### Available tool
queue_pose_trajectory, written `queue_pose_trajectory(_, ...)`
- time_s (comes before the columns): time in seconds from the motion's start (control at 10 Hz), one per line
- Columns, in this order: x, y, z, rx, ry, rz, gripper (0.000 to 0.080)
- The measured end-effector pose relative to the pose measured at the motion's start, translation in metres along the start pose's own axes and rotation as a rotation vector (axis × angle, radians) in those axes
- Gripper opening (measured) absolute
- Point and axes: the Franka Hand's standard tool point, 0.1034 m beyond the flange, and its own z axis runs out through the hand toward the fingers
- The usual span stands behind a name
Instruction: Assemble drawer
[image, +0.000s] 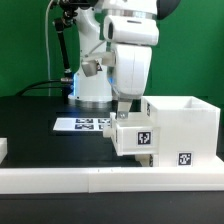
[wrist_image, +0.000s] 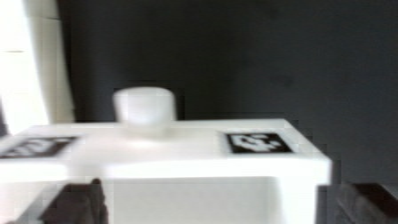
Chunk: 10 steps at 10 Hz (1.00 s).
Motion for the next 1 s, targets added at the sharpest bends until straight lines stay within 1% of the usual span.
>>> queue_pose_trajectory(0.2,-0.013,0.013,-0.001,0.005,-0.006,0.000,0.0648)
queue_pose_trajectory(0.3,-0.020,0.020,-0.001,0.000,-0.008,-0.002,0.0648)
queue_pose_trajectory(0.4,-0.028,0.022,0.000,-0.013,-0.006,-0.016,0.0648)
queue_pose_trajectory(0.6,-0.028,0.022,0.000,-0.012,-0.004,-0.017,0.0648)
queue_pose_trajectory(0.8,-0.045,0.017,0.006,-0.003,0.090,-0.039,0.0648)
queue_pose_trajectory(1.0,-0.050,0.015,0.014,0.003,0.183,-0.050,0.0648)
